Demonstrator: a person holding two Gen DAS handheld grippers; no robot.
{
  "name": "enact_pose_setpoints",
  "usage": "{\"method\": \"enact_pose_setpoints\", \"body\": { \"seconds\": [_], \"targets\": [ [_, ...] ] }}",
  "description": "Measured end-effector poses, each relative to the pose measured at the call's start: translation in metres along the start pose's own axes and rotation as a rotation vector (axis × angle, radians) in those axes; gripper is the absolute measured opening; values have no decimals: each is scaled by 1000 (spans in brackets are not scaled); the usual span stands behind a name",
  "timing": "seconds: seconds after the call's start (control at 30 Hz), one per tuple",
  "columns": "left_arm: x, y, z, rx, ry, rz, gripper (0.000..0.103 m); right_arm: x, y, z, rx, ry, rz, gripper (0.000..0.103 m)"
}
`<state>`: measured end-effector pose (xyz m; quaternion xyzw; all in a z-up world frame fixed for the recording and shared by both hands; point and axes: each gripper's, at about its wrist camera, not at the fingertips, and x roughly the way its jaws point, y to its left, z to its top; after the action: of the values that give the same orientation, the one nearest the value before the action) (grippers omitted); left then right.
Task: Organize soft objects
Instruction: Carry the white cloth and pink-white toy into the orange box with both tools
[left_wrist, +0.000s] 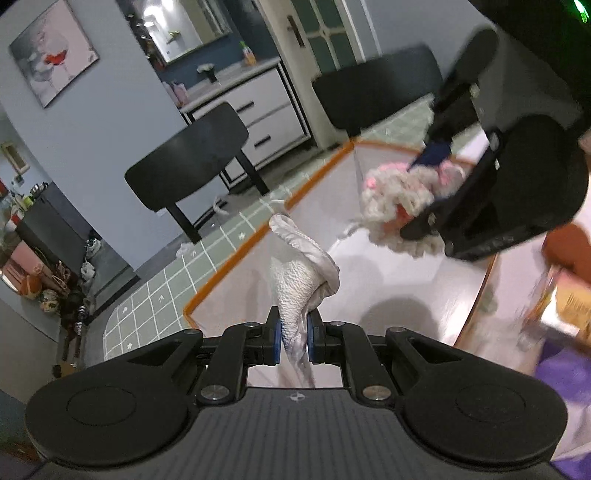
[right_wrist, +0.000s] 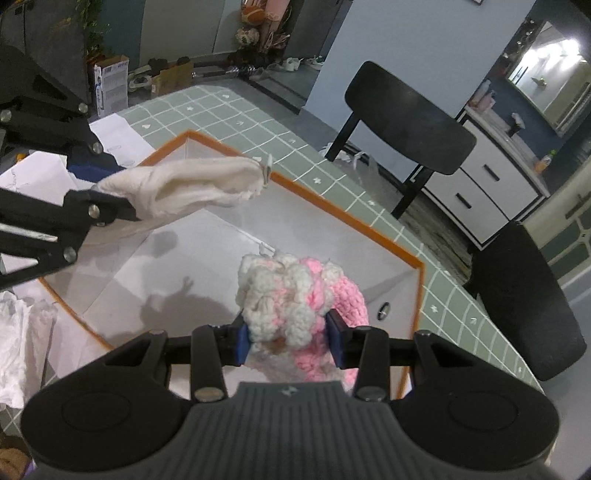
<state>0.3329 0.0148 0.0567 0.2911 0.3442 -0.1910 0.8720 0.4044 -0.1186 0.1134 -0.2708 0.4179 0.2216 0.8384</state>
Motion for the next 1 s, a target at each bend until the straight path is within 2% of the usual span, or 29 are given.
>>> {"method": "enact_pose_setpoints", "body": {
  "seconds": [0.13, 0.3, 0.43, 0.7, 0.83, 0.9, 1.0],
  "targets": [
    [13, -4, -8, 11, 50, -76, 14, 18, 5, -1, -5, 23, 26, 42],
    [24, -6, -13, 4, 75, -126, 16, 43, 6, -3, 27, 65, 86, 43],
    [27, -10, -15, 17, 95, -146, 16, 56, 12, -8, 33, 94, 122, 43],
    [30, 0, -15, -53, 116, -189, 18, 67, 18, -12, 58, 117, 157, 46],
    [33, 8, -15, -96, 124, -224, 26, 70, 19, -10, 96, 117, 196, 52],
    [31, 9, -15, -103, 128, -246, 27, 69, 20, -9, 112, 112, 205, 55],
    [27, 9, -15, -99, 124, -237, 27, 68, 23, -8, 111, 108, 201, 55]
  ]
}}
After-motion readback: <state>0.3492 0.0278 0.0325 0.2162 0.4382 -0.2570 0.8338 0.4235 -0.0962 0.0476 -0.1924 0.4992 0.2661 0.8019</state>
